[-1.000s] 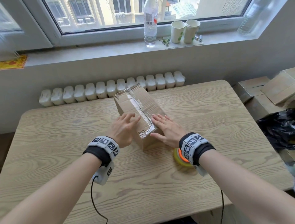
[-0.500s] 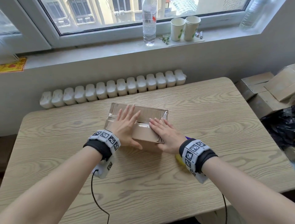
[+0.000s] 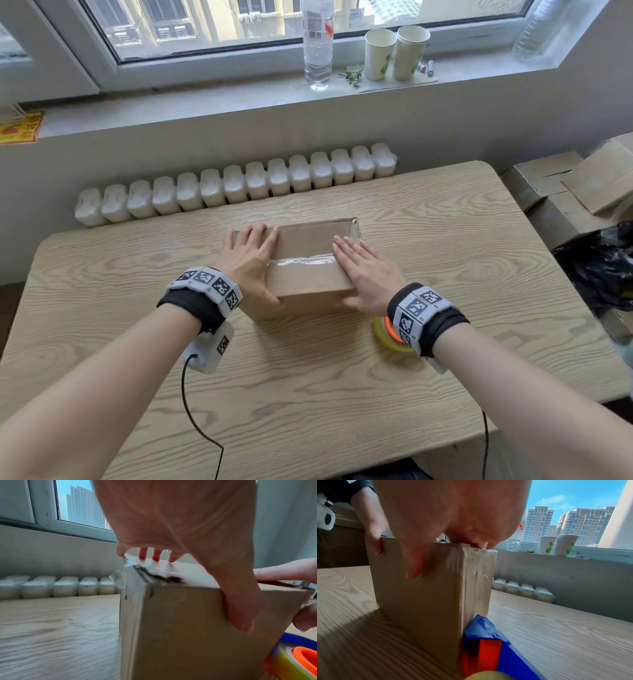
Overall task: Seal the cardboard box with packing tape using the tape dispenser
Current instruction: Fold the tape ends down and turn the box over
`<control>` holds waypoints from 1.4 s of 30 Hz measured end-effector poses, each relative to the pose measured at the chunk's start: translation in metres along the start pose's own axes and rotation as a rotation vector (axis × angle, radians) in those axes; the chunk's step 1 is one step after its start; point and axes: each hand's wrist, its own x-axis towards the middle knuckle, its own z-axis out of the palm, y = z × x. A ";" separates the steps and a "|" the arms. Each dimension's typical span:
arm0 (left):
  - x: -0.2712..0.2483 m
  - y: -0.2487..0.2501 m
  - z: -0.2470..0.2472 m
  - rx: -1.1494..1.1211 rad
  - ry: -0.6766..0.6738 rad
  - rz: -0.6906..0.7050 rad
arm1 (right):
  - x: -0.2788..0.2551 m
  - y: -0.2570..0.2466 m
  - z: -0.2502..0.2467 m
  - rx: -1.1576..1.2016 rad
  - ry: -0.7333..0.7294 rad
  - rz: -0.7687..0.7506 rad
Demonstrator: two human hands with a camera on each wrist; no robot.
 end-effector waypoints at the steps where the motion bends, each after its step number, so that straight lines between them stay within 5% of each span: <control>1: -0.001 0.001 0.001 -0.005 0.008 -0.009 | 0.001 -0.004 0.002 0.002 0.019 -0.003; 11: -0.013 0.002 0.009 -0.018 0.031 -0.133 | 0.013 -0.022 -0.002 0.050 0.025 -0.069; 17: -0.035 -0.016 0.002 -0.029 -0.116 -0.091 | 0.019 -0.025 -0.012 0.064 -0.001 -0.051; 31: -0.062 -0.018 0.014 -0.170 -0.084 -0.113 | 0.029 -0.063 -0.004 0.091 0.000 -0.186; 36: -0.066 -0.022 0.016 -0.229 -0.169 -0.134 | 0.030 -0.063 -0.009 0.085 0.001 -0.205; 42: -0.071 -0.011 0.024 -0.197 -0.010 -0.335 | 0.021 -0.073 -0.005 0.109 0.044 -0.218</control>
